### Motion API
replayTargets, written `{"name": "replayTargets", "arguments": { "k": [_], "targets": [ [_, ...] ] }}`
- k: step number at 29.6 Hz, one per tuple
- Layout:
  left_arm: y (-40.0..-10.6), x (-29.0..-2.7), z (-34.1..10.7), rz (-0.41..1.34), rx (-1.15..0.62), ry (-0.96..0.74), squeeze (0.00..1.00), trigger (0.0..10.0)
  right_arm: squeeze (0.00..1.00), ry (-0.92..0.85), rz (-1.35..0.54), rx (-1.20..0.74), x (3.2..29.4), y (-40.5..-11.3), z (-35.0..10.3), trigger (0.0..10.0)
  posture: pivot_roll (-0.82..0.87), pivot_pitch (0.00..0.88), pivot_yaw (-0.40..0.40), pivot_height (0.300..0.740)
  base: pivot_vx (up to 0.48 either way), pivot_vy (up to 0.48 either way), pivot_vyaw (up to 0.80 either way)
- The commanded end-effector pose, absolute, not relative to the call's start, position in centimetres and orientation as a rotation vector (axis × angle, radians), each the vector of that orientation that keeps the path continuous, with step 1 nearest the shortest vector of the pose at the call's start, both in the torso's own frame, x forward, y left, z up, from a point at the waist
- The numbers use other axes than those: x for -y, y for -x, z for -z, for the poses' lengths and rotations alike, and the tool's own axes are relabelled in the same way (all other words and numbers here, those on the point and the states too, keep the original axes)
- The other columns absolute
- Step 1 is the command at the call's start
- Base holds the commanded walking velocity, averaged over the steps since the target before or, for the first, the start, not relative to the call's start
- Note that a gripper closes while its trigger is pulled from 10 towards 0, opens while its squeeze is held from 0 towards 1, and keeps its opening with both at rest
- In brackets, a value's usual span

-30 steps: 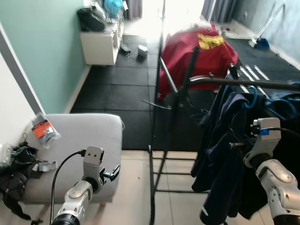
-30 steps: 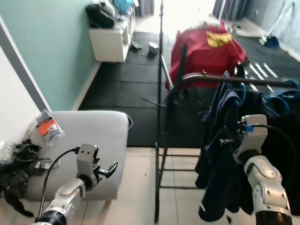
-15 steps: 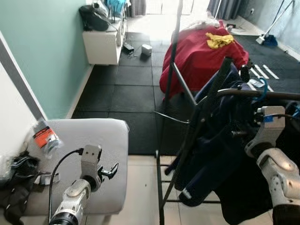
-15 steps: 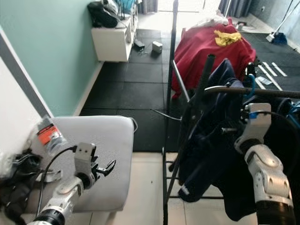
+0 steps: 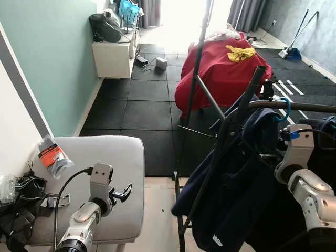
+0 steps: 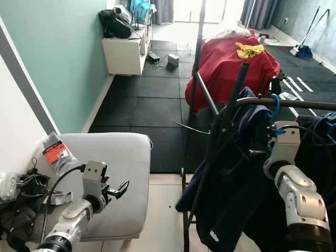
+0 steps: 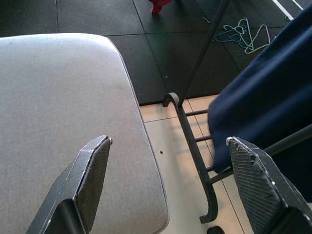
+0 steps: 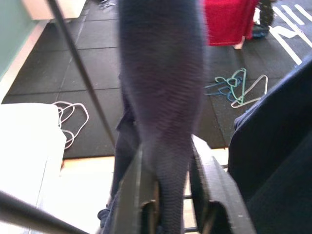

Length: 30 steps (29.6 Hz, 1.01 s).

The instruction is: Hang hanger

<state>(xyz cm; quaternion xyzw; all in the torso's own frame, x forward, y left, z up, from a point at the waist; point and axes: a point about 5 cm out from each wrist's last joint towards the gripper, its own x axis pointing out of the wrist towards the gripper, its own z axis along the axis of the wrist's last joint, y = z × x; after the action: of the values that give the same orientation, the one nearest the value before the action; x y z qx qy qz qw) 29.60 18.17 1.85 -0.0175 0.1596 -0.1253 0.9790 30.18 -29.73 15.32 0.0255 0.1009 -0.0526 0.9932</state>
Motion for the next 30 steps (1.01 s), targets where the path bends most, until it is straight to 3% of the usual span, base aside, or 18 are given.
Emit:
{"name": "replayTargets", "arguments": {
  "k": [1,6,8,12,20,26,30],
  "targets": [
    [-29.1,-18.3,-1.3,0.250,-0.354,0.046,0.00,10.0,1.00,-0.082,0.131,-0.222,30.1,-30.0,-14.9,10.0,-0.06,0.081,-0.044,0.740,0.000,0.000,0.00],
    [-29.1,-18.2,-1.3,0.252,-0.352,0.047,0.00,10.0,1.00,-0.091,0.094,-0.110,29.5,-29.9,-15.5,10.0,-0.06,0.086,-0.050,0.740,0.000,0.000,0.00],
    [-29.1,-18.2,-1.3,0.255,-0.353,0.053,0.00,10.0,1.00,-0.014,0.053,0.010,28.0,-29.2,-16.2,10.0,-0.06,0.090,-0.052,0.740,0.000,0.000,0.00],
    [-29.1,-18.2,-1.2,0.261,-0.354,0.056,0.00,10.0,1.00,-0.002,0.050,0.037,27.3,-28.7,-16.1,10.0,-0.06,0.092,-0.052,0.740,0.000,0.000,0.00],
    [-29.0,-18.2,-1.2,0.271,-0.349,0.062,0.00,10.0,1.00,0.074,-0.124,-0.133,24.7,-25.0,-10.2,10.0,-0.06,0.099,-0.055,0.740,0.000,0.000,0.00],
    [-28.9,-18.2,-1.2,0.284,-0.349,0.062,0.00,10.0,1.00,0.069,-0.120,-0.182,25.2,-22.9,-8.2,10.0,-0.07,0.096,-0.057,0.740,0.000,0.000,0.00],
    [-28.8,-18.1,-1.1,0.292,-0.353,0.060,0.00,10.0,1.00,0.112,-0.005,-0.217,26.3,-21.6,-6.6,10.0,-0.07,0.093,-0.058,0.740,0.000,0.000,0.00]
  ]
}}
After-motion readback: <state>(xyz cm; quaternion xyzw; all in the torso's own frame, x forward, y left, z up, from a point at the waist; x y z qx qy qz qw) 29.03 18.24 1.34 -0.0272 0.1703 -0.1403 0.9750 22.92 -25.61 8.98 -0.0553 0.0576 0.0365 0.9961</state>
